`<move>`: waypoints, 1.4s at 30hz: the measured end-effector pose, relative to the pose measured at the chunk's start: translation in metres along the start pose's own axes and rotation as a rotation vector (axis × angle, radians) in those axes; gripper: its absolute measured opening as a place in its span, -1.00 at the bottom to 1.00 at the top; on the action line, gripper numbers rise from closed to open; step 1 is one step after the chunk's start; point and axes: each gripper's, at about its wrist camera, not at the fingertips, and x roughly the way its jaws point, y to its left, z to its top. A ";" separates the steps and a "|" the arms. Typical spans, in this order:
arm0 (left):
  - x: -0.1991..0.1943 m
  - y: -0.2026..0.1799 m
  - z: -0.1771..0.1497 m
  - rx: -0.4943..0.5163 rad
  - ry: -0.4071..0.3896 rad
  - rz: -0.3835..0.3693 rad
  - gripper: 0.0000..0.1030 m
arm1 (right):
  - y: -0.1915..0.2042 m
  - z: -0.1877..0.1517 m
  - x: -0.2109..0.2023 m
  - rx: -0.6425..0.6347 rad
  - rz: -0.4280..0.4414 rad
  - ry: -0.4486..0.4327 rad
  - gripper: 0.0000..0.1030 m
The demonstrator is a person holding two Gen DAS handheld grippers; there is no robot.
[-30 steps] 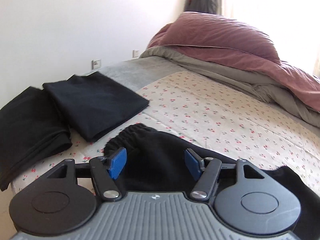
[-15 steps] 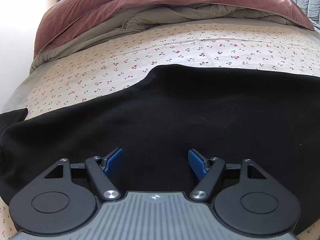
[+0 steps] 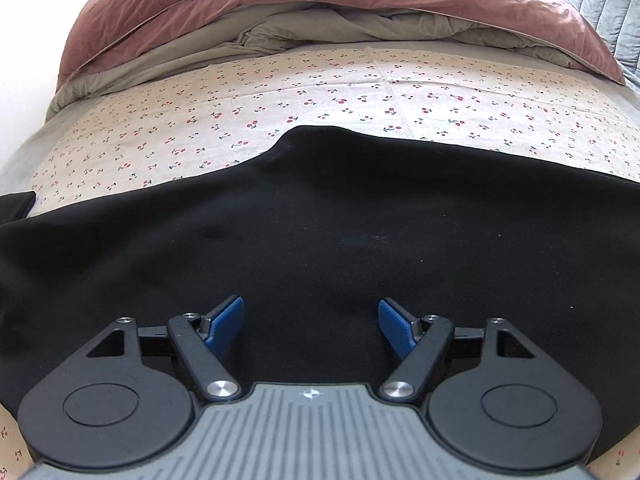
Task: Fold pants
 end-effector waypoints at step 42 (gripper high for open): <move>-0.005 0.011 0.013 -0.213 0.021 -0.150 0.72 | -0.090 -0.007 -0.018 0.453 0.171 -0.021 0.17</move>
